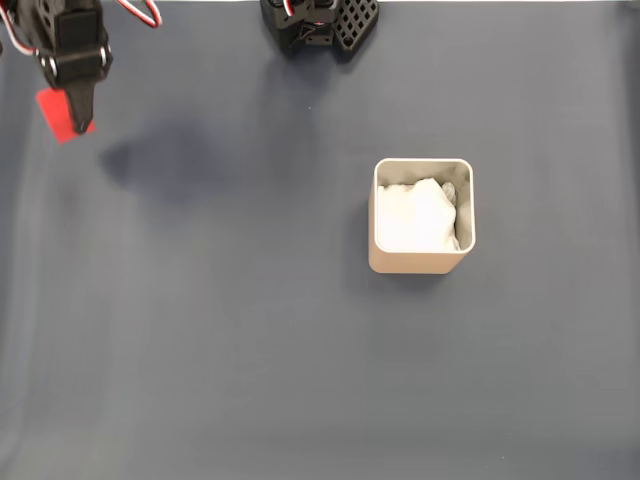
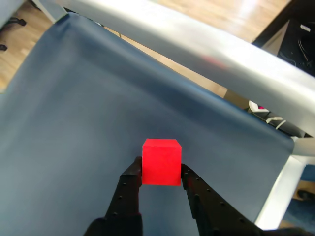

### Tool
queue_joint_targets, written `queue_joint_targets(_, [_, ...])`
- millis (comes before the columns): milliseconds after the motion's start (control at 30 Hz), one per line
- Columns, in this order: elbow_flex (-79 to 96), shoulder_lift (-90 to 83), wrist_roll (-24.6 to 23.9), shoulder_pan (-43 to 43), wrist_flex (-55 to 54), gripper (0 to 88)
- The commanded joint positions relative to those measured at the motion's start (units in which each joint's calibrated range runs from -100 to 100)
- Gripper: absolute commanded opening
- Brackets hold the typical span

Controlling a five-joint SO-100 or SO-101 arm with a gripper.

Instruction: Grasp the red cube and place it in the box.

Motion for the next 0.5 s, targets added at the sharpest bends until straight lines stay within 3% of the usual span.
queue_joint_targets(0, [-5.2, -4.1, -0.4, -4.0, 0.2, 0.1])
queue_joint_targets(467, [-4.7, -13.2, -0.7, -19.6, -0.4, 0.2])
